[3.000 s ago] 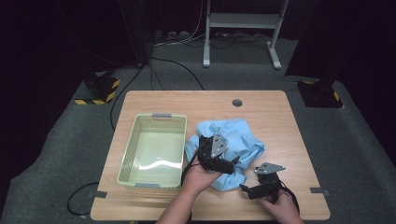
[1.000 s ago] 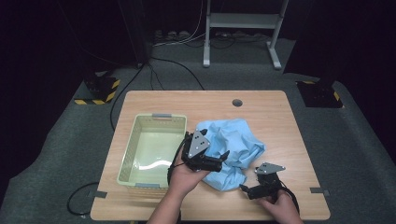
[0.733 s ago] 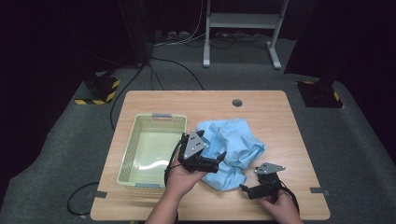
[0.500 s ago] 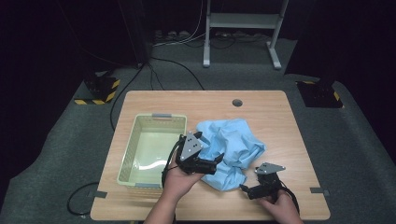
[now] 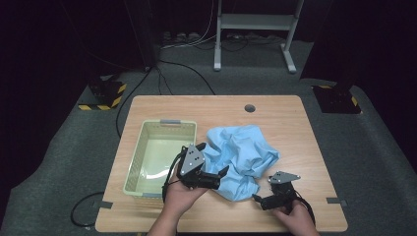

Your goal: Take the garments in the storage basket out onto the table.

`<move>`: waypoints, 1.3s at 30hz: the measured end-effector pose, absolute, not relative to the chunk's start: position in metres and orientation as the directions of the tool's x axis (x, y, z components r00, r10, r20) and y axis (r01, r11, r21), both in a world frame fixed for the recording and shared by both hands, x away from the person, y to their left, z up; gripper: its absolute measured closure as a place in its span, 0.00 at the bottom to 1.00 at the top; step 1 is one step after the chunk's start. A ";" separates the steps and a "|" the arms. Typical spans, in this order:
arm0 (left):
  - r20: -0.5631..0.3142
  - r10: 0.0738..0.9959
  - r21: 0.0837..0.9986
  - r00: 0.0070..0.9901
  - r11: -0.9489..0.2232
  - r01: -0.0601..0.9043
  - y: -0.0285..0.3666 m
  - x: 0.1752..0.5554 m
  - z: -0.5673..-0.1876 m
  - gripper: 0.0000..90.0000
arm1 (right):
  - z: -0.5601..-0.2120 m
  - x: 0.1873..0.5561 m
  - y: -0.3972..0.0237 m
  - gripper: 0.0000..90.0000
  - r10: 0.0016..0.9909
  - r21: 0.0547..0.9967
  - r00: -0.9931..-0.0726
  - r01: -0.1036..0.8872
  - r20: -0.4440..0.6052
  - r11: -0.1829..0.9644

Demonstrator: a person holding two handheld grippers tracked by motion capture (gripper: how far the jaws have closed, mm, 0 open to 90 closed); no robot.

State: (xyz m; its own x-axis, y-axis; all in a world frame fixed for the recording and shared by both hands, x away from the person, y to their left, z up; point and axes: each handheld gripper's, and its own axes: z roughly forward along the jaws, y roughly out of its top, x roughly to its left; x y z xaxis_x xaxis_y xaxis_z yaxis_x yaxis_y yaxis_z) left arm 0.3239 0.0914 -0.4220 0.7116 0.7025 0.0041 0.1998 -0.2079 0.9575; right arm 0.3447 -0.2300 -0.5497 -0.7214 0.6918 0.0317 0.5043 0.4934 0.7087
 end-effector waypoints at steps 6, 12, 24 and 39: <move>0.005 0.702 0.955 0.712 -0.214 0.203 0.098 0.319 -0.425 0.00 | -0.550 0.345 -0.230 0.00 0.692 0.709 -0.721 0.505 0.033 0.492; -0.013 0.696 0.961 0.718 -0.189 0.201 0.103 0.313 -0.424 0.01 | -0.550 0.345 -0.230 0.00 0.692 0.709 -0.721 0.504 0.032 0.493; -0.013 0.679 0.947 0.734 -0.228 0.227 0.094 0.318 -0.427 0.01 | -0.550 0.345 -0.230 0.00 0.692 0.709 -0.721 0.504 0.033 0.493; -0.033 0.667 0.944 0.744 -0.223 0.242 0.080 0.294 -0.459 0.01 | -0.550 0.345 -0.230 0.00 0.692 0.709 -0.721 0.504 0.032 0.493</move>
